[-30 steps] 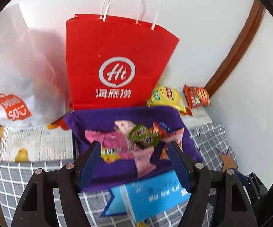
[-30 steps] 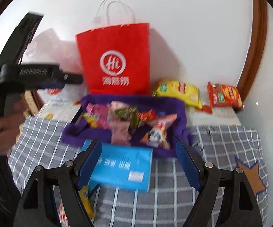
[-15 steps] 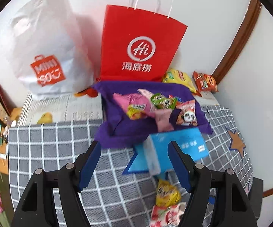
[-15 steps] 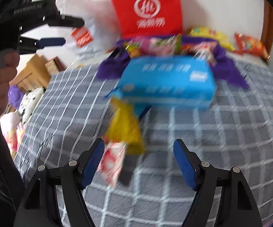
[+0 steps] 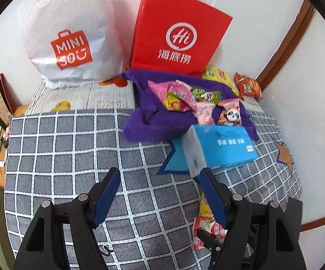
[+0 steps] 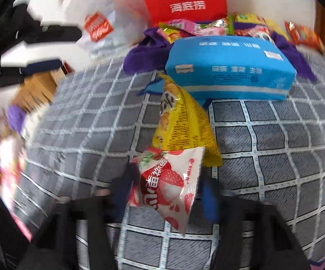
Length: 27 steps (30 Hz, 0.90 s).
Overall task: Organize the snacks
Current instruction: 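Move both tools back to the snacks beside the blue tissue pack, then grasp the strawberry candy packet with the right tool while the left tool grasps the yellow bag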
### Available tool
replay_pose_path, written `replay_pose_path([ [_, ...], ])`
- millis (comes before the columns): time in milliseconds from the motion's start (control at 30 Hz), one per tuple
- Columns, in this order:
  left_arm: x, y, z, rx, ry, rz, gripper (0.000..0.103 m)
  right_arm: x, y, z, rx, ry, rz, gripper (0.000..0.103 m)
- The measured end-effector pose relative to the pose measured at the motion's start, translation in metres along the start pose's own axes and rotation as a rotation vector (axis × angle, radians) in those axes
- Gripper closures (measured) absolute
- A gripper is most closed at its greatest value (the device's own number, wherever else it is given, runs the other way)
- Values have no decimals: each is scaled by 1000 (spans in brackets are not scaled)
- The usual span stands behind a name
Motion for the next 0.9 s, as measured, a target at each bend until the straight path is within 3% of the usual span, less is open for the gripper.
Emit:
replay_pose_path([
  [67,-4,-2,3,2,-10,-4,32,-3,6,-2,10,38,14,66],
  [267,-24,-16,19,-32,-47,-29,32,-12,39,24,52,-17,56,68],
  [400,-38,-26,37,-138,-38,-42,32,-16,63,50,2,-24,108,68],
  [533,-50,-39,58,-171,-39,-60,32,-18,76,87,-52,-55,147,68],
  [700,-62,-64,85,-147,-60,-95,32,-10,76,132,-133,-104,179,68],
  [900,-74,-93,97,-103,-54,-114,34,-8,62,156,-120,-81,162,68],
])
Point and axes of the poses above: each gripper's, at about its wrist camera, not at the fingertips, and y roughly against the way its jaws point, z to its right, x to its top, the point moved 1 cm from there along -y, roughly the way its jaws point, and after that the axes turned 7 degrees about z, right-handed, at the moved point
